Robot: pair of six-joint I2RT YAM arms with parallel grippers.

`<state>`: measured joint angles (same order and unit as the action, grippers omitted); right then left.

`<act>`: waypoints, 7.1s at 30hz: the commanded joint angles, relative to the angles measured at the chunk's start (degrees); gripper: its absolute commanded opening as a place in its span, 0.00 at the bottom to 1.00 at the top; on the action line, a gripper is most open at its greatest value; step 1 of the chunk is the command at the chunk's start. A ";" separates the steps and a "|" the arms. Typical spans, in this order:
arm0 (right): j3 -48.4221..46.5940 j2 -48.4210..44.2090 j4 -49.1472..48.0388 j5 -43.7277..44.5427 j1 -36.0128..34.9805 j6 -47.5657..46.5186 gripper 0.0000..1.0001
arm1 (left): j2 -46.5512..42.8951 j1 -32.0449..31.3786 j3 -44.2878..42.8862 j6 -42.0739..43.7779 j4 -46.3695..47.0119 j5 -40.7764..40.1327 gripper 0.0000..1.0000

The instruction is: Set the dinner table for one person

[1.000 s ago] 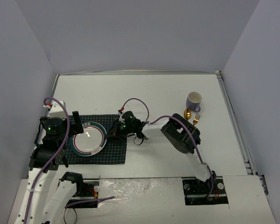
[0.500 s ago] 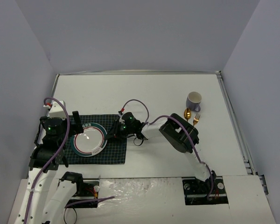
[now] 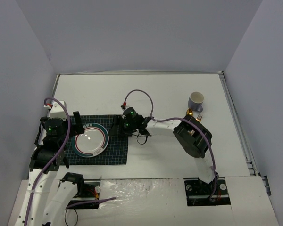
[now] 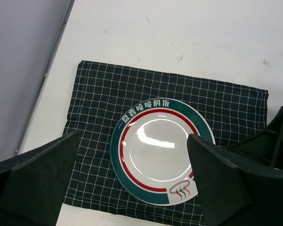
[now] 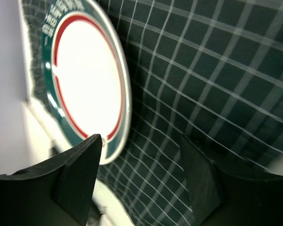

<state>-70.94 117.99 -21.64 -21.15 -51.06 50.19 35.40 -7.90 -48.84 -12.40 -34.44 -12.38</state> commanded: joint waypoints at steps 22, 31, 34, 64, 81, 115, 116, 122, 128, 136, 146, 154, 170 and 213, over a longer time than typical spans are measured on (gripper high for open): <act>17.77 -43.74 20.92 32.15 36.95 -34.57 0.98 | 1.59 0.33 -0.56 -0.18 1.56 1.06 0.97; 12.79 -35.13 20.14 16.23 53.12 -42.07 0.90 | 1.61 0.25 -0.64 -0.17 1.39 1.48 0.97; 10.87 -32.14 19.42 15.78 54.25 -44.64 0.87 | 1.16 0.25 -0.56 -0.24 1.39 1.57 0.97; 12.75 -22.59 9.12 11.82 55.28 -49.51 0.37 | 1.62 0.25 -0.56 0.01 1.83 2.63 0.97; 14.52 -25.76 4.80 14.64 54.02 -53.11 0.00 | 1.60 0.25 -0.56 0.10 1.83 2.45 0.97; 4.18 -21.24 -10.48 10.80 6.63 -52.05 0.00 | 0.99 0.43 -0.56 -0.16 1.48 1.06 0.97; 3.28 -20.22 -11.32 10.92 5.39 -52.11 0.00 | 0.99 0.43 -0.56 -0.16 1.48 1.11 0.97; -1.07 -14.48 -11.49 12.27 1.96 -52.04 0.00 | 0.99 0.43 -0.56 -0.16 1.65 1.20 0.97; -3.36 -11.43 -8.64 15.12 0.60 -52.63 0.00 | 0.99 0.43 -0.56 -0.25 1.56 1.04 0.97; -3.28 -11.23 -7.25 17.42 0.29 -52.65 0.00 | 1.08 0.43 -0.56 -0.16 1.63 1.20 0.97; -3.51 -10.56 -5.55 17.66 0.09 -52.09 0.00 | 0.99 0.43 -0.56 -0.20 1.65 1.22 0.97; -4.11 -9.37 -3.94 16.93 -0.09 -51.33 0.00 | 0.81 0.43 -0.56 -0.19 1.65 1.37 0.97; 0.08 -14.18 -1.25 23.27 0.33 -50.63 0.58 | 0.73 0.43 -0.56 -0.23 1.63 1.48 0.97; 22.20 -25.18 18.47 25.38 43.25 -29.33 0.54 | 0.02 0.27 -0.56 -0.52 1.39 2.38 0.97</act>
<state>-45.94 92.25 -2.75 5.16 -8.19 21.63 35.21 -7.86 -48.84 -12.47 -35.31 -10.33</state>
